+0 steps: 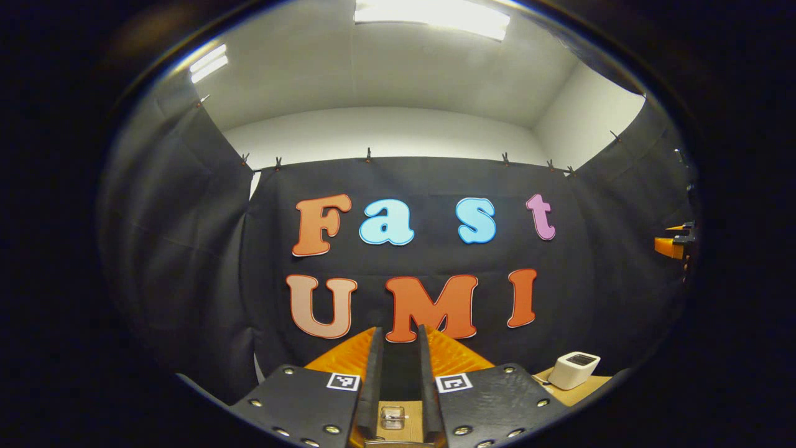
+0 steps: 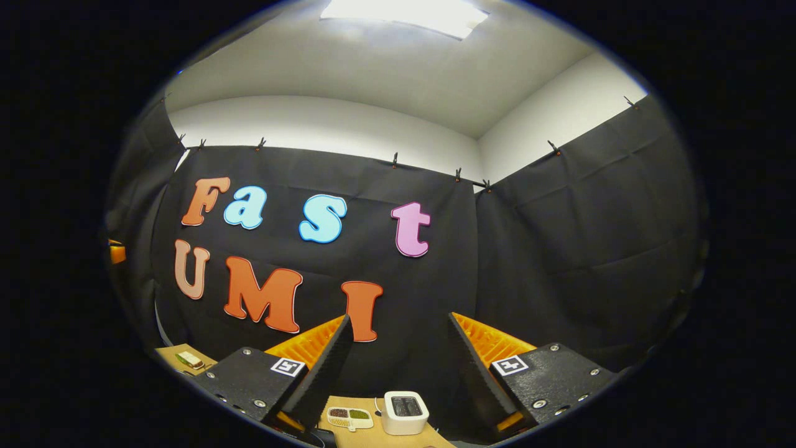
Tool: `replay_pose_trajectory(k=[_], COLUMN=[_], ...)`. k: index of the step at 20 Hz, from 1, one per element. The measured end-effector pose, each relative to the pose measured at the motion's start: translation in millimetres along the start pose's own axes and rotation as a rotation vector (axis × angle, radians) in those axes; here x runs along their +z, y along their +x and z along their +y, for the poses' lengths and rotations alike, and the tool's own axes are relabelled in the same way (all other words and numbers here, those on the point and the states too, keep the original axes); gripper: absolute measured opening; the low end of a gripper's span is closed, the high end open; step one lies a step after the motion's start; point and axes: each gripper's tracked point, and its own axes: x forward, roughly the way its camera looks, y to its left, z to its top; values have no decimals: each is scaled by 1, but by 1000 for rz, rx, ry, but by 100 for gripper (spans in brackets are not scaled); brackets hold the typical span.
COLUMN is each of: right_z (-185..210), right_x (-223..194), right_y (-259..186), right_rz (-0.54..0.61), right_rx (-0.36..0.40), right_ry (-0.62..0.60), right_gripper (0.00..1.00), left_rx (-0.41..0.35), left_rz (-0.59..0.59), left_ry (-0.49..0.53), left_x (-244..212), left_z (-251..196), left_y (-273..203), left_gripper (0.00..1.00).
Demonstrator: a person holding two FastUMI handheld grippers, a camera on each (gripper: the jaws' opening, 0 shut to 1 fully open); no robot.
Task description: First push the handle of the pot to place it horizontally, then grasp the pot with both hands and set it on the induction cooktop.
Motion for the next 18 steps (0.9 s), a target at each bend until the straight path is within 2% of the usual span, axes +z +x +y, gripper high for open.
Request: replay_pose_trajectory(k=[1,3,7,11,18], right_z=[1,4,11,16,25], right_x=[-2,-6,-18,-33,-63], right_y=[-1,-2,-5,-9,-11], right_rz=[2,6,27,56,131], right_rx=[2,6,25,40,54], right_ry=[-6,-9,2,11,5], right_gripper=[94,94,94,94,94], left_rx=[-30,-73,-134,-178,-183], left_rz=[34,128,352,559,996], left_ry=[-2,-5,19,99,192], left_x=[-14,-47,-131,-206,-327], left_z=[-4,-8,-13,-15,3], left_y=[0,-5,-25,-53,-138], left_gripper=[13,6,6,6,5])
